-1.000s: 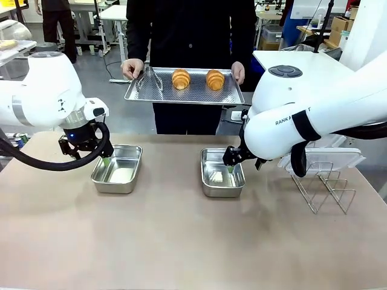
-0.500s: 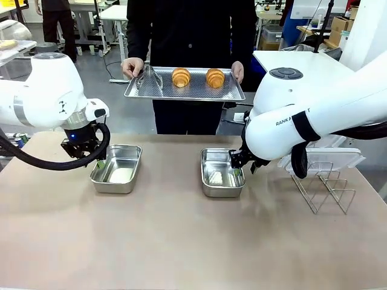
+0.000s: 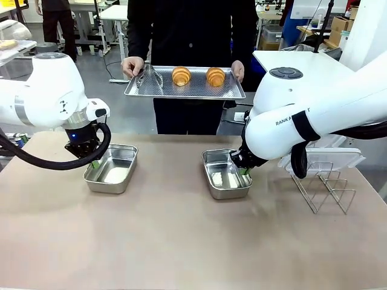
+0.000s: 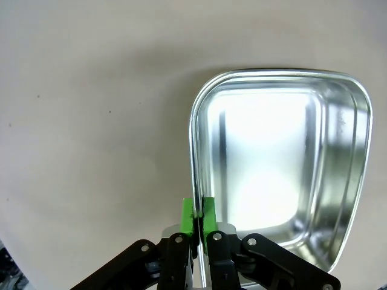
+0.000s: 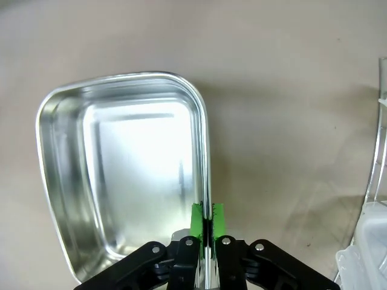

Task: Place the bread in airtight containers.
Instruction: Lift both Airtight Container.

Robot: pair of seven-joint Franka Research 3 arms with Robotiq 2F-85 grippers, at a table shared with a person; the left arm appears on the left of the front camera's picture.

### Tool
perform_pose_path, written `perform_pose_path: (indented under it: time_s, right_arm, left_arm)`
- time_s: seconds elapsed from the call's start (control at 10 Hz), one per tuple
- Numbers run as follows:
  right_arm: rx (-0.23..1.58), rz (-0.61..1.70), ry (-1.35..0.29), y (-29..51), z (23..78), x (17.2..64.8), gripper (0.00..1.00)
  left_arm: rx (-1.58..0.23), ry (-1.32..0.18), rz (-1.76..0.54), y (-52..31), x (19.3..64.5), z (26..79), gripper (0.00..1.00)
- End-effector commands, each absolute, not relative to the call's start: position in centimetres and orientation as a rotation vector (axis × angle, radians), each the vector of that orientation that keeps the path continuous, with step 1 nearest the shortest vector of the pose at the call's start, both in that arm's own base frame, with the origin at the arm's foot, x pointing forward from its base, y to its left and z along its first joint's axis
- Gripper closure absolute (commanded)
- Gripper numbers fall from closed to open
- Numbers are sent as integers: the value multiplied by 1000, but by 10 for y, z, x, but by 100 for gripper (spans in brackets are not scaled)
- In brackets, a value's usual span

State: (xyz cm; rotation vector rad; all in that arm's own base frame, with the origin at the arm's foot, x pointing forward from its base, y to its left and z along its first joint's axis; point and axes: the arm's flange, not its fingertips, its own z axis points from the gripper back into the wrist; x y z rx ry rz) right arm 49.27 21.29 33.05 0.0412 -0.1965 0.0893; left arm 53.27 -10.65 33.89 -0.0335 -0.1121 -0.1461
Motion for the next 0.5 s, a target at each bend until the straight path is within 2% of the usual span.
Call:
perform_pose_path:
  time_s: [0.0,0.4]
  right_arm:
    - [8,53,-202,218,330,493,100]
    - [15,24,-217,217,345,495,100]
  left_arm:
    - [-8,-103,-143,-107,535,335,100]
    - [-54,-110,-138,-108,537,354,100]
